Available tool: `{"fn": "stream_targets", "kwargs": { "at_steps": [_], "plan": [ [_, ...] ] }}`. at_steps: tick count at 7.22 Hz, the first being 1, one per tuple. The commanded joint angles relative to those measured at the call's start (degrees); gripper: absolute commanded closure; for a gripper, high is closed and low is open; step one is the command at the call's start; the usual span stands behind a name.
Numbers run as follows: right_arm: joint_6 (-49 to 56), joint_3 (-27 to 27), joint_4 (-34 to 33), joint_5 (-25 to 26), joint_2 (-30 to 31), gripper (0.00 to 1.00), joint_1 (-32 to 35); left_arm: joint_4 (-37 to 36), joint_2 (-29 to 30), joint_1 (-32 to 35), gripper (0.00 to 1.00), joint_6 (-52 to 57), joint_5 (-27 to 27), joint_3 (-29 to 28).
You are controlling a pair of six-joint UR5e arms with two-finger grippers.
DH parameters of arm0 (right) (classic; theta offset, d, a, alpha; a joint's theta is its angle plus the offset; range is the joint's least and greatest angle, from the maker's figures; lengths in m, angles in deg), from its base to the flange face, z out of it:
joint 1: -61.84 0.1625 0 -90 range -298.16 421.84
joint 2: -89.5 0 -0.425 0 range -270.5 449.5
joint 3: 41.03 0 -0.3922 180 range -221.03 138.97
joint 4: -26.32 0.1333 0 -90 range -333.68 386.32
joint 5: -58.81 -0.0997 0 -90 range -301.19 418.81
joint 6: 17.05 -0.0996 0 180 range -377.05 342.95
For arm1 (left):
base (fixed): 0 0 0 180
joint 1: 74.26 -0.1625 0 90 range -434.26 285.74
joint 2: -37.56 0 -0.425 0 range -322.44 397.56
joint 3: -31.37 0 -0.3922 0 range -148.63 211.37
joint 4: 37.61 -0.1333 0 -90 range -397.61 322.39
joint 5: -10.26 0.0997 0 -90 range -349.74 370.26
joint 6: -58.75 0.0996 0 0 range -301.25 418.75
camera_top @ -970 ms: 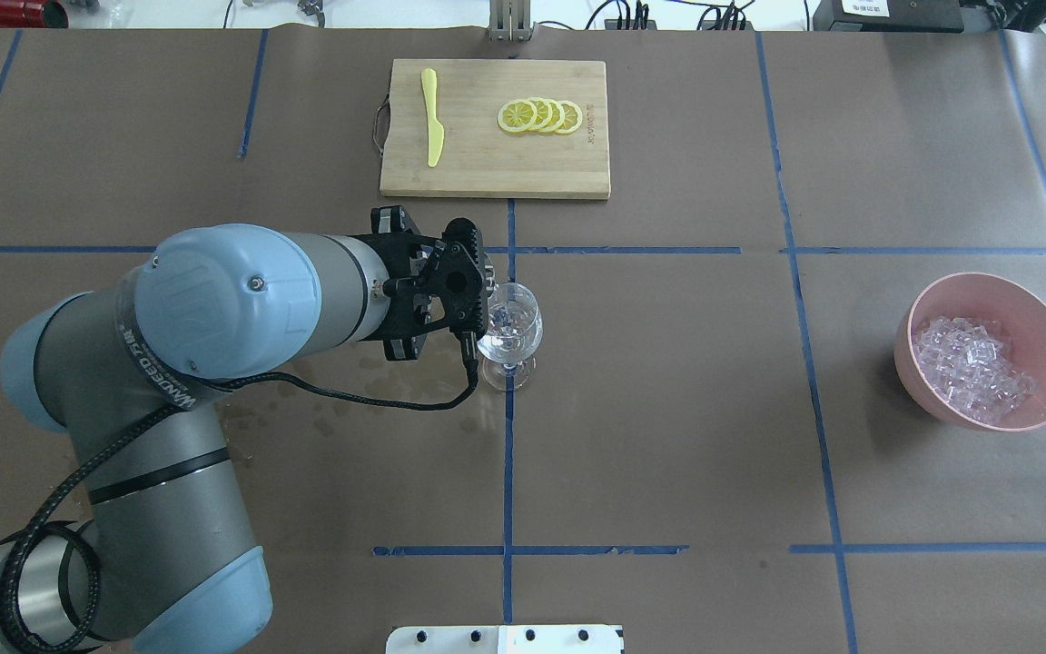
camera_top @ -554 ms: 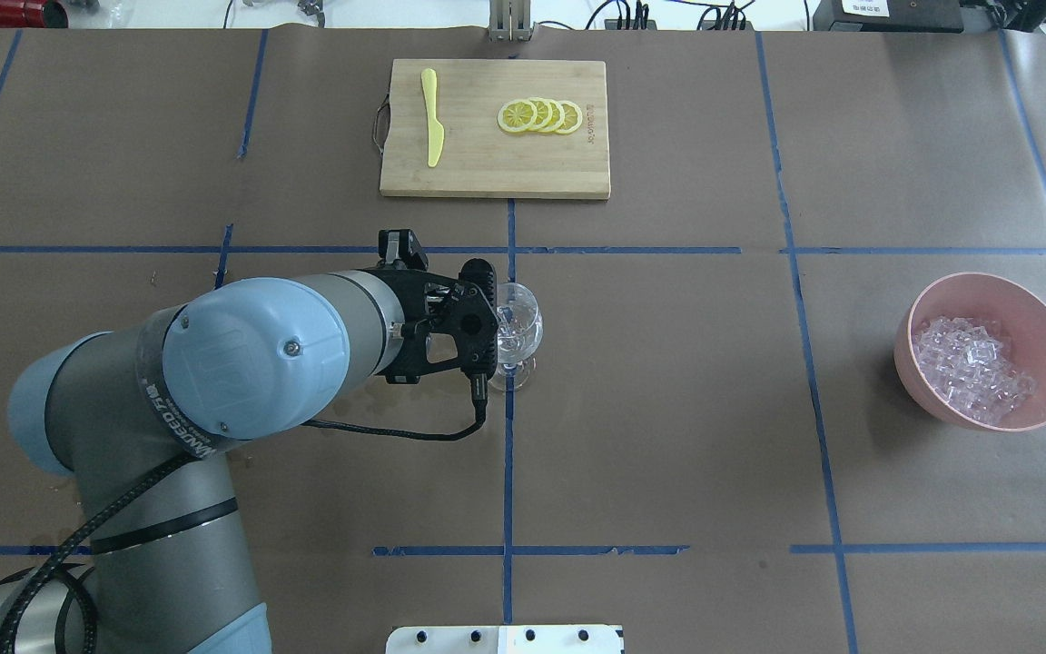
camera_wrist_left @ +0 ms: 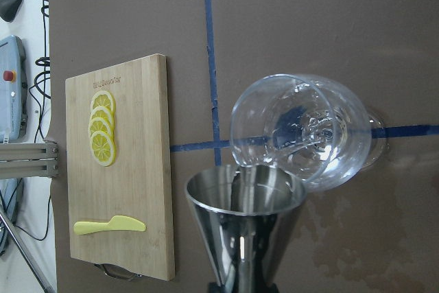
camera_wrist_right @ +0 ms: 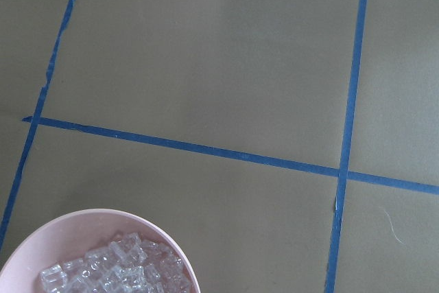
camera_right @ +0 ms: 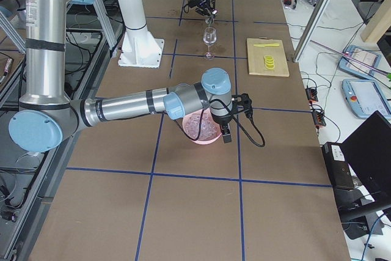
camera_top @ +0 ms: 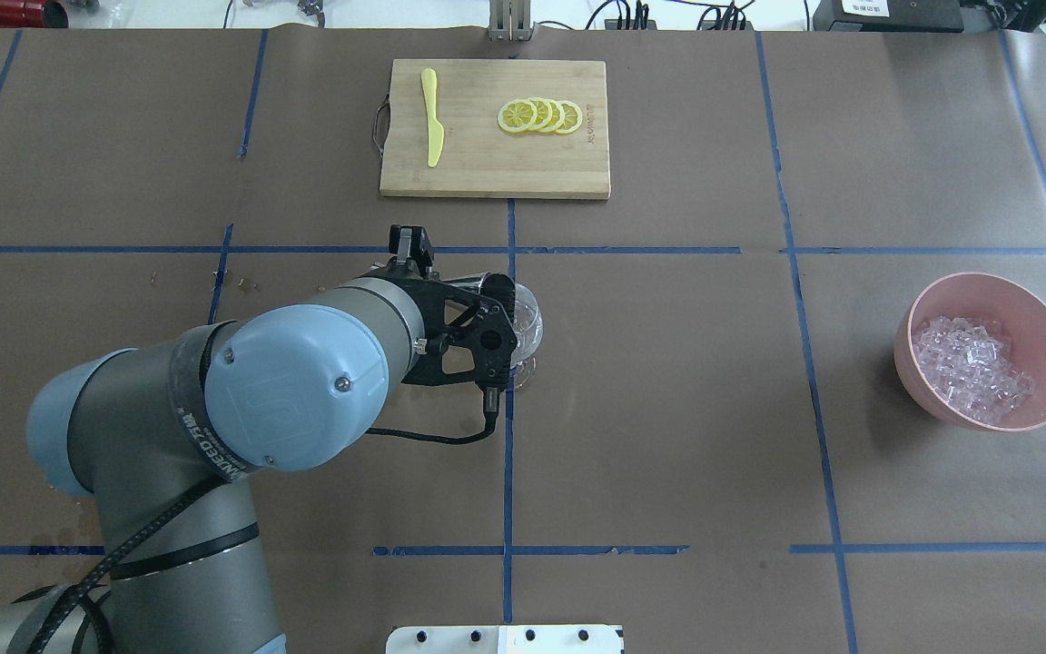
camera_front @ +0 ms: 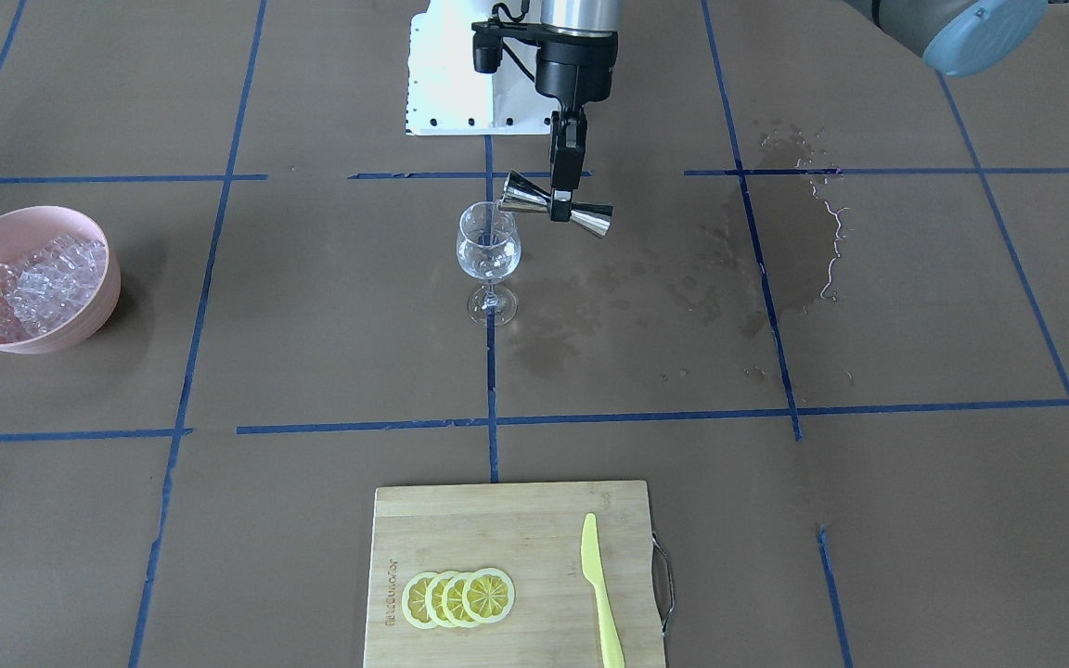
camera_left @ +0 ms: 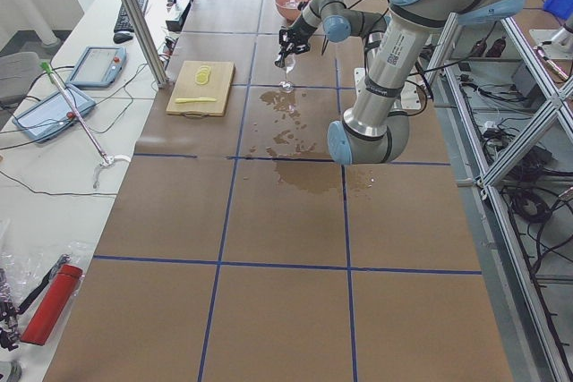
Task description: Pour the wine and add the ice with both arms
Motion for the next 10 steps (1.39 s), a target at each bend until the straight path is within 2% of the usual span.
{"fn": "stream_targets", "kwargs": {
  "at_steps": [1, 5, 7, 9, 10],
  "plan": [
    [0.0, 0.2, 0.0, -0.1, 0.1, 0.00, 0.0, -3.3, 1.6, -1.5, 1.00, 0.1, 3.1, -0.1],
    [0.0, 0.5, 0.0, 0.0, 0.1, 0.00, 0.0, -6.5, 2.7, -1.8, 1.00, 2.2, 6.8, -0.9],
    [0.1, 0.8, 0.0, -0.1, 0.1, 0.00, 0.0, -6.8, 2.9, -2.0, 1.00, 2.6, 6.9, -1.1],
    [0.1, 0.9, 0.0, 0.0, 0.1, 0.00, 0.0, -5.5, 3.0, -2.0, 1.00, 1.6, 6.7, -0.5],
    [0.0, 0.9, 0.0, -0.1, 0.1, 0.00, 0.0, -1.5, 2.5, -1.6, 1.00, -0.5, 6.5, 0.1]
  ]
}}
